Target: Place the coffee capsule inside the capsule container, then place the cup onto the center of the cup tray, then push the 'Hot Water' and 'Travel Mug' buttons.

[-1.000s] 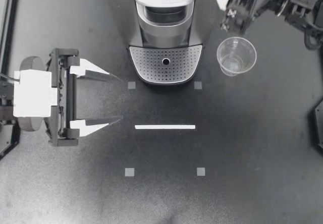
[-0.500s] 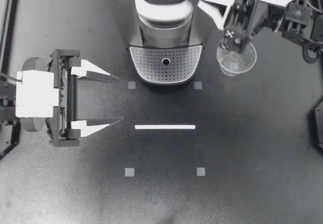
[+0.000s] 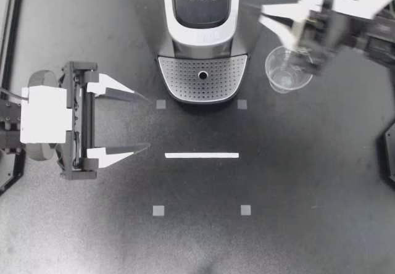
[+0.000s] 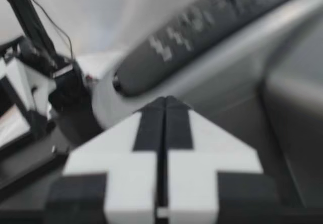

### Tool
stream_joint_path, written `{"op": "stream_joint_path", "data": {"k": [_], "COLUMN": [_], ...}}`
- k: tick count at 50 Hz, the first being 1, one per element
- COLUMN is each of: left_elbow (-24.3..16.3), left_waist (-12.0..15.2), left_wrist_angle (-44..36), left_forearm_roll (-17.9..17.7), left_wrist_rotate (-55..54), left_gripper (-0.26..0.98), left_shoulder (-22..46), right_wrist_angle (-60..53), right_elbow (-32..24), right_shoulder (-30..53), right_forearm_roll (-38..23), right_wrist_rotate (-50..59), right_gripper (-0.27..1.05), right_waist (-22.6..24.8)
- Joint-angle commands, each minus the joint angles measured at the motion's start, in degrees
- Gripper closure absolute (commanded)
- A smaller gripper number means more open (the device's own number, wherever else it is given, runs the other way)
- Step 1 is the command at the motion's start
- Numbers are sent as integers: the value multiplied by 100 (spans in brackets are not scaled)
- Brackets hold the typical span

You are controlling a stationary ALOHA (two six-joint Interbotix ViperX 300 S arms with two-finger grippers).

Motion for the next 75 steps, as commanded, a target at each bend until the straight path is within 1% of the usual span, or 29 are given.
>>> {"op": "stream_joint_path", "data": {"k": [1, 9, 14, 22, 26, 33, 38, 48, 53, 56, 75], "left_elbow": [-62, -53, -26, 53, 88, 105, 105, 158, 176, 185, 220], "left_waist": [-9, 0, 26, 149, 185, 185, 193, 193, 185, 193, 185], "left_wrist_angle": [-26, -18, -18, -18, -26, -26, -18, -26, -26, -26, -53], "left_forearm_roll": [0, -18, -18, -18, -9, -9, -18, -9, -9, -18, -9], "left_wrist_rotate": [-9, -123, -264, -563, -642, -659, -659, -659, -659, -659, -659], "left_gripper": [-6, -6, -6, -6, -6, -6, -6, -6, -6, -6, -6], "left_shoulder": [-35, -35, -35, -35, -35, -35, -35, -35, -26, -26, -18], "right_wrist_angle": [378, 861, 861, 949, 1020, 1222, 1283, 1283, 1283, 1283, 1327], "right_elbow": [281, 1143, 1582, 2004, 2127, 2188, 2224, 2206, 2127, 2074, 1872], "right_shoulder": [-413, -1063, -1345, -1459, -1380, -1125, -940, -527, -334, -193, 448], "right_forearm_roll": [123, 563, 615, 615, 615, 615, 615, 606, 606, 606, 606], "right_wrist_rotate": [149, 756, 1160, 1731, 1837, 1828, 1819, 1846, 1846, 1846, 1837], "right_gripper": [72, 71, 71, 71, 71, 69, 63, 37, 27, 25, 25], "right_waist": [-105, -510, -747, -1107, -1160, -1160, -1160, -1160, -1160, -1160, -1160]}}
